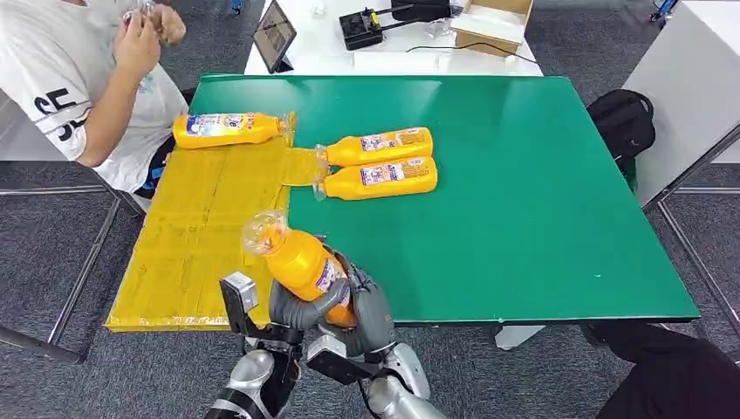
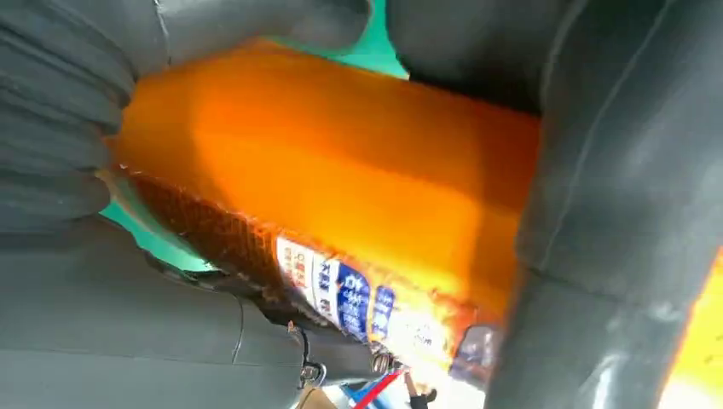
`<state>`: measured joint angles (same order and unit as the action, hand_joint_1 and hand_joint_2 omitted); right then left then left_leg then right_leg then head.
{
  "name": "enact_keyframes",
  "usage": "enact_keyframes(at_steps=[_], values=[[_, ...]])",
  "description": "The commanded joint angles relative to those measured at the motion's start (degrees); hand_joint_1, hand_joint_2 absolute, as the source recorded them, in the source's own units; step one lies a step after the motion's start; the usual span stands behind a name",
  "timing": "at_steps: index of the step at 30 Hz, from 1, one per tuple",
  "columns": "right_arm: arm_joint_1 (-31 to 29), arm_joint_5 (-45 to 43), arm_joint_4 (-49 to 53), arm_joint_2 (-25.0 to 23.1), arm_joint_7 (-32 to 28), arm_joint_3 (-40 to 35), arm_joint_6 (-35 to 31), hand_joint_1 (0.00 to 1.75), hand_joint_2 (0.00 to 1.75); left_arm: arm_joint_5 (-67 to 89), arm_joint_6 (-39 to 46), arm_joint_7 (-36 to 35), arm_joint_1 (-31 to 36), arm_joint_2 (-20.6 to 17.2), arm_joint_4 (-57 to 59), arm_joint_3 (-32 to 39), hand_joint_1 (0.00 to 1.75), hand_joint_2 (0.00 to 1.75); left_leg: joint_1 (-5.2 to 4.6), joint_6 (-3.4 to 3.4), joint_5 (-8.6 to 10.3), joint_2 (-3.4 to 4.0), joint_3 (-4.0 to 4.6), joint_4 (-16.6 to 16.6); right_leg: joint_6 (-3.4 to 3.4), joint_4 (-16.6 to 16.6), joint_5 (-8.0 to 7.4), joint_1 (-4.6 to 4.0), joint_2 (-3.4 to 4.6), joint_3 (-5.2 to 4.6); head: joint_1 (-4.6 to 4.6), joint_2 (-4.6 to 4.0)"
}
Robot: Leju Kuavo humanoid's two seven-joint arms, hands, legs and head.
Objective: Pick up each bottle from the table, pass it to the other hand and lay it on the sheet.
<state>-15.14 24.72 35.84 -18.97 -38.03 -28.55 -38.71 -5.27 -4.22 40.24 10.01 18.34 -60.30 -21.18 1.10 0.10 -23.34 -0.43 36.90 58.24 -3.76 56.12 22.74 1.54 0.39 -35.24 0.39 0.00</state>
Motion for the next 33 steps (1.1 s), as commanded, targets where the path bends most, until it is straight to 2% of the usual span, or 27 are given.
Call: enact_keyframes(at_steps=[1, 3, 8, 11, 14, 18, 22, 23, 25, 26, 27, 28, 29, 30, 33], values=[[1.9, -0.2, -0.7, -1.0, -2.0, -5.4, 2.6, 0.0, 0.0, 7.0, 7.5, -0.2, 3.5, 1.7, -3.0, -2.9, 1.75, 1.75, 0.04, 0.05, -0.16, -0.18, -0.26, 0.0, 0.2, 0.0, 0.21, -0.09, -0.26, 0.34, 0.0, 0.0], [3.0, -1.8, 5.2, -0.6, -2.0, -4.7, 6.1, 0.0, 0.0, 11.7, 15.1, -0.2, 3.7, 1.2, -5.3, -1.5, 1.75, 1.75, 0.04, 0.04, -0.1, -0.13, -0.09, 0.1, 0.14, 0.0, 0.14, -0.08, -0.19, 0.16, 0.0, 0.0], [2.9, -1.5, 5.8, -0.7, -2.0, -3.6, 7.2, 0.0, 0.0, 11.3, 14.7, -0.2, 4.4, 0.8, -4.9, -1.0, 1.75, 1.75, 0.05, 0.02, -0.05, -0.08, -0.05, 0.0, 0.12, 0.0, 0.07, -0.08, -0.13, 0.11, 0.0, 0.0], [4.4, -3.9, 15.6, 0.5, -2.0, -2.1, 13.0, 0.0, 0.0, 17.3, 30.3, -0.2, 6.2, -0.9, -6.2, 0.1, 1.75, 1.75, 0.03, 0.03, -0.05, -0.12, -0.04, 0.0, 0.13, 0.0, 0.09, -0.06, -0.17, 0.1, 0.0, 0.0], [3.9, -3.8, 16.3, 0.5, -1.9, -1.4, 13.6, 0.0, 0.0, 16.5, 29.3, -0.2, 7.2, -1.8, -5.8, 0.9, 1.75, 1.75, 0.06, 0.02, -0.06, -0.08, -0.08, 0.0, 0.17, 0.0, 0.08, -0.09, -0.13, 0.13, 0.0, 0.0], [6.0, -1.6, 23.5, 0.5, -2.0, 1.8, 17.0, 0.0, 0.0, 18.8, 38.9, -0.2, 9.9, -3.5, -3.6, 4.4, 1.75, 1.75, 0.01, 0.02, -0.02, -0.1, -0.11, 0.0, 0.13, 0.0, 0.07, -0.04, -0.12, 0.16, 0.02, 0.0], [7.8, -2.9, 29.1, 0.5, -2.0, 3.5, 17.2, 0.0, 0.0, 18.5, 41.6, -0.2, 14.0, -5.2, 2.3, 12.0, 1.75, 1.75, 0.02, 0.02, -0.09, 0.03, -0.28, 0.0, 0.2, 0.0, 0.07, -0.06, 0.0, 0.29, 0.07, 0.0], [8.2, -3.6, 30.6, 0.8, -2.0, 3.2, 16.5, 0.0, 0.0, 27.4, 44.2, -0.2, 14.9, -4.8, 4.0, 16.8, 1.75, 1.75, 0.03, 0.0, -0.03, 0.03, -0.21, -0.1, 0.16, 0.0, 0.02, -0.06, 0.01, 0.23, 0.04, 0.0], [8.5, -4.4, 31.7, 1.0, -2.0, 2.9, 15.8, 0.0, 0.0, 27.4, 44.2, -0.2, 15.8, -4.6, 5.8, 18.6, 1.75, 1.75, 0.03, -0.01, -0.05, 0.05, -0.27, -0.1, 0.19, 0.0, 0.04, -0.07, 0.02, 0.28, 0.02, 0.0], [8.9, -5.7, 33.7, 1.5, -2.0, 2.0, 13.1, 0.0, 0.0, 38.7, 44.2, -0.2, 16.7, -3.7, 7.3, 26.3, 1.75, 1.75, 0.07, 0.0, -0.1, 0.04, -0.38, -0.1, 0.26, 0.0, 0.1, -0.11, -0.01, 0.4, 0.04, 0.0], [9.2, -7.5, 35.6, 2.0, -2.0, 1.0, 12.0, 0.0, 0.0, 42.7, 44.2, -0.2, 18.1, -2.2, 10.2, 30.2, 1.75, 1.75, 0.06, 0.0, -0.08, 0.04, -0.31, -0.1, 0.21, 0.0, 0.07, -0.1, 0.0, 0.32, 0.02, 0.0], [9.4, -8.1, 37.1, 2.6, -2.0, 0.2, 9.9, 0.0, 0.0, 51.0, 44.2, -0.2, 18.7, -2.2, 9.9, 34.5, 1.75, 1.75, 0.06, 0.02, -0.11, 0.0, -0.37, 0.0, 0.23, 0.0, 0.12, -0.11, -0.04, 0.41, 0.07, 0.0], [9.9, -9.3, 39.9, 3.4, -2.0, -0.9, 7.3, 0.0, 0.0, 63.3, 44.2, -0.2, 20.4, -0.1, 11.4, 41.7, 1.75, 1.75, 0.08, 0.02, -0.1, 0.08, -0.29, 0.0, 0.19, 0.0, 0.07, -0.11, 0.04, 0.32, 0.04, 0.0], [10.0, -10.5, 41.4, 4.0, -2.0, -1.7, 5.5, 0.0, 0.0, 71.0, 44.2, -0.2, 20.7, 0.3, 9.9, 45.4, 1.75, 1.75, 0.04, 0.02, -0.06, 0.16, -0.17, 0.0, 0.13, 0.0, 0.02, -0.06, 0.12, 0.16, 0.02, 0.0], [10.1, -10.6, 41.9, 4.1, -2.0, -1.8, 4.9, 0.0, 0.0, 74.4, 44.2, -0.2, 20.9, 0.6, 9.6, 46.4, 1.75, 1.75, 0.08, 0.03, -0.07, 0.02, -0.17, 0.0, 0.15, 0.0, 0.07, -0.09, 0.0, 0.22, 0.04, 0.0]])
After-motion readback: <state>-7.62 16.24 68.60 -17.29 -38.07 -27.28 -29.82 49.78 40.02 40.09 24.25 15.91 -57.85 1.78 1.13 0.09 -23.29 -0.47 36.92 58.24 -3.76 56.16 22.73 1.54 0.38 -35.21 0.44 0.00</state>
